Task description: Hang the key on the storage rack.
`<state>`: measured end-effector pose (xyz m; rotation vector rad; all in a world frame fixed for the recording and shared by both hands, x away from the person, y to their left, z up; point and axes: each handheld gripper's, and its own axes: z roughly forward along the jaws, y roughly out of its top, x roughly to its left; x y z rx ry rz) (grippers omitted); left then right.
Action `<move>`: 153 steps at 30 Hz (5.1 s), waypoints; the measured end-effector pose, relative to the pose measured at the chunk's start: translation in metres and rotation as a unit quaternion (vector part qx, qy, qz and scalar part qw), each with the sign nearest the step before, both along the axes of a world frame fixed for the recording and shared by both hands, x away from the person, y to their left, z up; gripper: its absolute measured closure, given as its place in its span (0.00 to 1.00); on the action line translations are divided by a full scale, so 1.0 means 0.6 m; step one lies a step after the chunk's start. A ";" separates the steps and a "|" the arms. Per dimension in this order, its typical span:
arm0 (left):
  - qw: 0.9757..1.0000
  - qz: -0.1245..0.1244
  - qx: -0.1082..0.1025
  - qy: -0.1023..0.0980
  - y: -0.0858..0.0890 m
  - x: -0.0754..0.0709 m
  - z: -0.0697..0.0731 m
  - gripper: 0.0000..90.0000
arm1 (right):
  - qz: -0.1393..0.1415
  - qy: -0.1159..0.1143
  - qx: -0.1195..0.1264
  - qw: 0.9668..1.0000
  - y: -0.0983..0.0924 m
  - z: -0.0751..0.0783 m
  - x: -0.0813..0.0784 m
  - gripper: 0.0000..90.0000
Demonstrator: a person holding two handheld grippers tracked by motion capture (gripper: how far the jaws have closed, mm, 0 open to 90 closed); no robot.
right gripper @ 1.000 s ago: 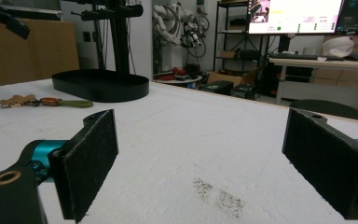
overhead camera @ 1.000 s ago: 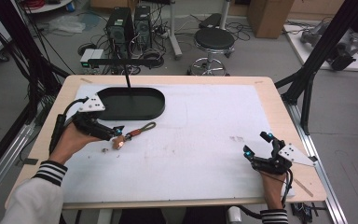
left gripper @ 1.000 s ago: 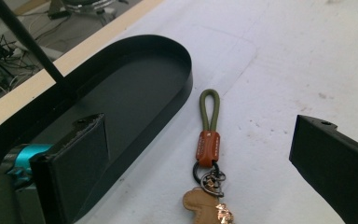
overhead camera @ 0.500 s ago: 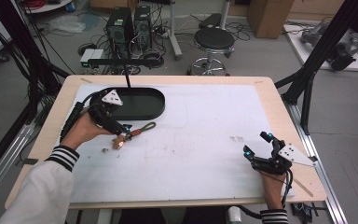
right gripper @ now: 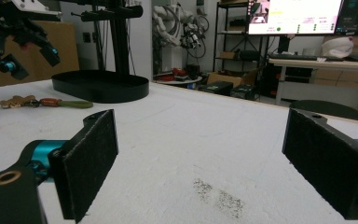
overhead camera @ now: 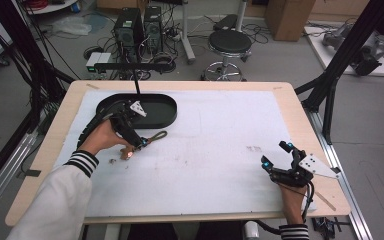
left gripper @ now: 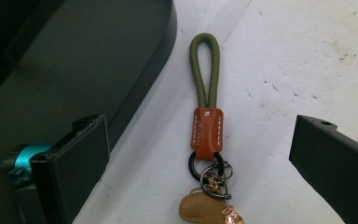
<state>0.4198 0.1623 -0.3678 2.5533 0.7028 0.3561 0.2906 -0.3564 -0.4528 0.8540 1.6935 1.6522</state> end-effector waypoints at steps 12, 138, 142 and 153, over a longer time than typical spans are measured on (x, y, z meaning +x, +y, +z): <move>0.999 -0.005 0.043 0.031 -0.029 0.019 -0.030 0.11 | 0.001 0.000 0.002 1.000 0.000 0.000 -0.001 0.11; 0.927 0.199 -0.185 -0.257 0.122 -0.019 0.088 0.82 | -0.001 -0.006 -0.003 1.000 0.000 0.000 0.000 0.11; 0.923 0.211 -0.188 -0.262 0.127 -0.013 0.086 0.82 | -0.001 -0.004 -0.002 1.000 0.000 0.000 -0.001 0.11; 0.914 0.240 -0.199 -0.259 0.138 0.015 0.068 0.82 | 0.000 -0.003 0.000 1.000 0.000 0.000 -0.001 0.11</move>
